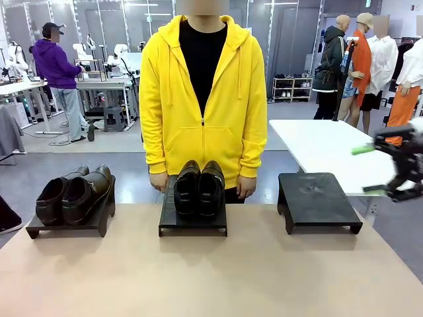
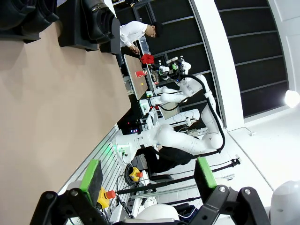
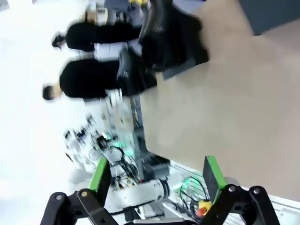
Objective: Place the shoes on the stand as instructed by the person.
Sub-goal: Pick up another pair of Shoes and place it on the Shoes Stand indicated by the person.
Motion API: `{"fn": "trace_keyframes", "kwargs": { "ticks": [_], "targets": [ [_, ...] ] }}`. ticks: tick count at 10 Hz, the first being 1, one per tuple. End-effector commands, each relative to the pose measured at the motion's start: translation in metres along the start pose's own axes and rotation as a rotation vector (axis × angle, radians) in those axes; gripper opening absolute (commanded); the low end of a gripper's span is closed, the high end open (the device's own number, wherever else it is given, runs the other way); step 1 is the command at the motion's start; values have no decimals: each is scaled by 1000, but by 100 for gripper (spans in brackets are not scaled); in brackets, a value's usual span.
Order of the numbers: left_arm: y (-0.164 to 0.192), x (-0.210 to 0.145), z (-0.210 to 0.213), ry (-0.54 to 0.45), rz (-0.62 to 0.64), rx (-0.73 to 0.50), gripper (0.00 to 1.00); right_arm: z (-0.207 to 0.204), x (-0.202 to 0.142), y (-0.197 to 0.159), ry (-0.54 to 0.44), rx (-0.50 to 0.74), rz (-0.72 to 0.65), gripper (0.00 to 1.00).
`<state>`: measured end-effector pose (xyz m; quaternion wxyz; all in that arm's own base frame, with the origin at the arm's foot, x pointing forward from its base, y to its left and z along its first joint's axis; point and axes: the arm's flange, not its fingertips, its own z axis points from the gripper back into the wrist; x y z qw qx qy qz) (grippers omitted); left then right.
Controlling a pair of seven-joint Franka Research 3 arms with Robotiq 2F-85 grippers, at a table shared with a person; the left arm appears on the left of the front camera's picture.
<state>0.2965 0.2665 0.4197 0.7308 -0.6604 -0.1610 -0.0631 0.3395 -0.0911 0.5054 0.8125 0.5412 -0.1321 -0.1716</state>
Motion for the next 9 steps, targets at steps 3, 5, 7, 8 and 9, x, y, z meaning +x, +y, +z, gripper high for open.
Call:
{"fn": "trace_keyframes", "kwargs": {
  "ticks": [3, 5, 7, 8, 9],
  "targets": [
    [-3, -2, -2, 2, 3, 15, 100, 48, -42, -67, -198, 117, -105, 100],
    [-3, -2, -2, 2, 3, 15, 100, 51, -48, -78, -265, 115, -151, 100],
    [-3, -2, -2, 2, 3, 15, 100, 87, -7, -62, -237, 99, -169, 100],
    [-3, -2, -2, 2, 3, 15, 100, 87, -7, -62, -237, 99, -169, 100],
    [-3, -2, -2, 2, 3, 15, 100, 87, -7, -62, -237, 99, -169, 100]
  ]
}}
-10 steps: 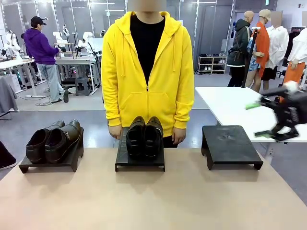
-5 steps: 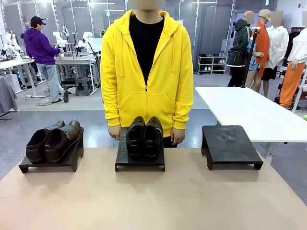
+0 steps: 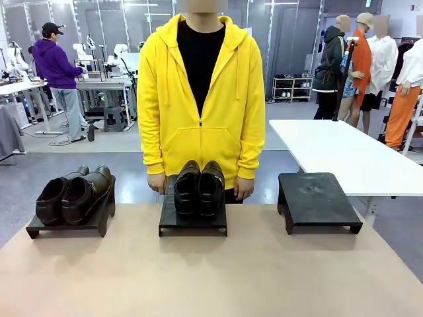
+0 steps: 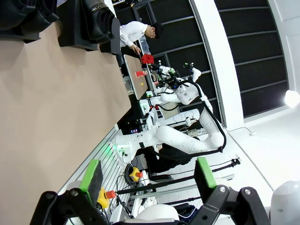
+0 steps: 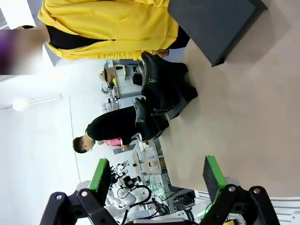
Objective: Place the shoes on the stand as instructed by the person.
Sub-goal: Pick up another pair of Shoes and place it on the Shoes Stand indicated by the person.
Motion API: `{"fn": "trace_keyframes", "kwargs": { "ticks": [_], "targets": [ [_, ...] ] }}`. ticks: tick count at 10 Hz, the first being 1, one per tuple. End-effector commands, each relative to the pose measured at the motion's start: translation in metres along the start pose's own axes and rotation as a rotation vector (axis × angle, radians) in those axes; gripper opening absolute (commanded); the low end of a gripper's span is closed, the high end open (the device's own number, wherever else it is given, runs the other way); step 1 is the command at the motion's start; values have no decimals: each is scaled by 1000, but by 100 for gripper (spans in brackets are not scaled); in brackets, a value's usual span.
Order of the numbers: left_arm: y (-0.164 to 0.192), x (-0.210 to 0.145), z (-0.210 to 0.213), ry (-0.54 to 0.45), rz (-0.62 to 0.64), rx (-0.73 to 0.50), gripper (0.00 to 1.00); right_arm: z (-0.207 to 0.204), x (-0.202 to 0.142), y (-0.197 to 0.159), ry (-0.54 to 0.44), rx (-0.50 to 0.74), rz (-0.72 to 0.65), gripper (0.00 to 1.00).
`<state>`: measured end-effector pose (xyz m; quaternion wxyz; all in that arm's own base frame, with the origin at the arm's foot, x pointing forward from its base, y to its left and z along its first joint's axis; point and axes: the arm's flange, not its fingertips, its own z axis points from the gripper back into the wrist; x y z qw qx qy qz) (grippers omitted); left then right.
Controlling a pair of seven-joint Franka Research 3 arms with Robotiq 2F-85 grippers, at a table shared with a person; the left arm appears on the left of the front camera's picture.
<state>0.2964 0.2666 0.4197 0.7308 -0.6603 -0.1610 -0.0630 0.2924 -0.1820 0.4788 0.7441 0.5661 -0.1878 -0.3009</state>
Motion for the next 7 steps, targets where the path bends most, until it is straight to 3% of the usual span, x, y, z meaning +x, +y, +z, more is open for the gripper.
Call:
{"fn": "trace_keyframes", "kwargs": {
  "ticks": [1, 7],
  "targets": [
    [-3, -2, -2, 2, 3, 15, 100, 2, -2, 1, 5, 0, 12, 100],
    [-3, -2, -2, 2, 3, 15, 100, 2, -2, 1, 5, 0, 12, 100]
  ]
}}
